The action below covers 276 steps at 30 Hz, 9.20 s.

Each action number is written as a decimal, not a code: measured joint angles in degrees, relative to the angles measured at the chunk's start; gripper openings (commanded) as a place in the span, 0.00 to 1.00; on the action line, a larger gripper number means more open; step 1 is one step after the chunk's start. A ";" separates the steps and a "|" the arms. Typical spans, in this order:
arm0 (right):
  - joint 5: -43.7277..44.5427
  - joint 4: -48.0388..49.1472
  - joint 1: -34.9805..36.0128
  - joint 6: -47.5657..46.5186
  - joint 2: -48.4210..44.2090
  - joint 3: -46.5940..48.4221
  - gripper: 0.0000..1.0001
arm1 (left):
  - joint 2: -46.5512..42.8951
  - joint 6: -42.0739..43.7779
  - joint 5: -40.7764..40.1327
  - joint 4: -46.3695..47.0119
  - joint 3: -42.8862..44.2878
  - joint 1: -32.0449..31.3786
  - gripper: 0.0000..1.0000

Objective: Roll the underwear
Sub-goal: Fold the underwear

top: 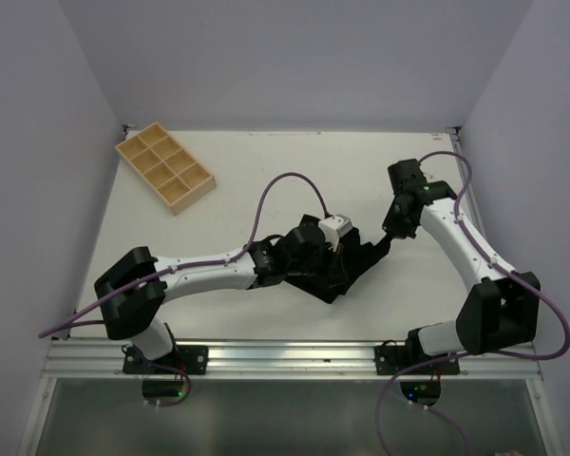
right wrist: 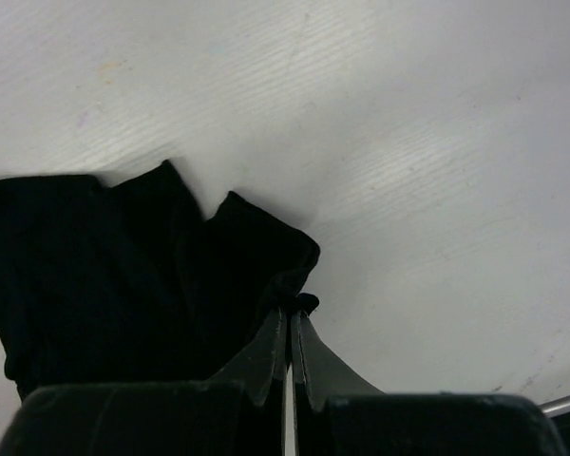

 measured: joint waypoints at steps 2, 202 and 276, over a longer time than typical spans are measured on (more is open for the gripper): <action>0.94 -0.81 2.80 0.37 0.63 1.70 0.00 | -1.25 -0.76 0.46 -0.37 -2.05 1.51 0.00; -5.92 2.29 28.98 0.61 51.58 44.39 0.00 | 29.16 6.19 30.29 0.57 12.74 43.19 0.00; -11.28 8.90 41.99 0.37 30.08 18.86 0.26 | 25.73 9.49 24.44 -12.79 14.32 40.57 0.00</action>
